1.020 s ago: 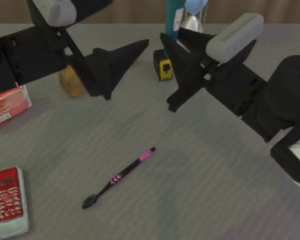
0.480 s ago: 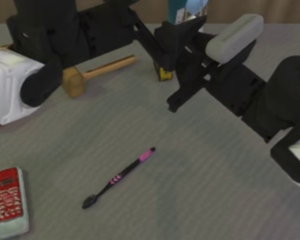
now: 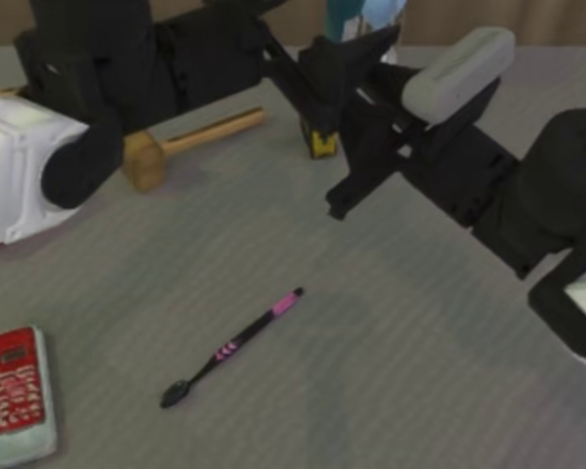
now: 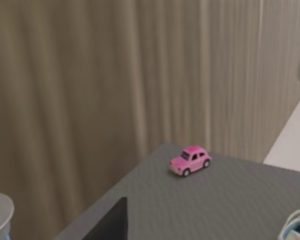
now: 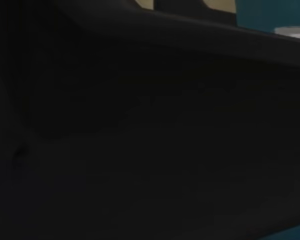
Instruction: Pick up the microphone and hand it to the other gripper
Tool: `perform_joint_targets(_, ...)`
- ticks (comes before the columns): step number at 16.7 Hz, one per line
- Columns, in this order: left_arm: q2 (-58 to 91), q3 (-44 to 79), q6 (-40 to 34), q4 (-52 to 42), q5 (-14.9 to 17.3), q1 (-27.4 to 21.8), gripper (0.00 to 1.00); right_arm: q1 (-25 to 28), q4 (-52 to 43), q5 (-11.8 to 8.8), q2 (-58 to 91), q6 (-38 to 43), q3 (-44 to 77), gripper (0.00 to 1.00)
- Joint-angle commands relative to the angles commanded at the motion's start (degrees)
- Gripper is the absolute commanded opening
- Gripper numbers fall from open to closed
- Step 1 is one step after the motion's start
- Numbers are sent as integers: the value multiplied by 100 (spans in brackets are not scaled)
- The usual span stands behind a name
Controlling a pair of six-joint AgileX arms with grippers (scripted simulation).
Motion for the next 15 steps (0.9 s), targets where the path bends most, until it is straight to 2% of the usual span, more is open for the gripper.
perform_joint_targets(9, 0, 0, 0, 0, 0, 0, 2, 0, 0, 0, 0, 0, 0, 0)
perform_joint_targets(15, 0, 0, 0, 0, 0, 0, 0, 0, 0, 0, 0, 0, 0, 0)
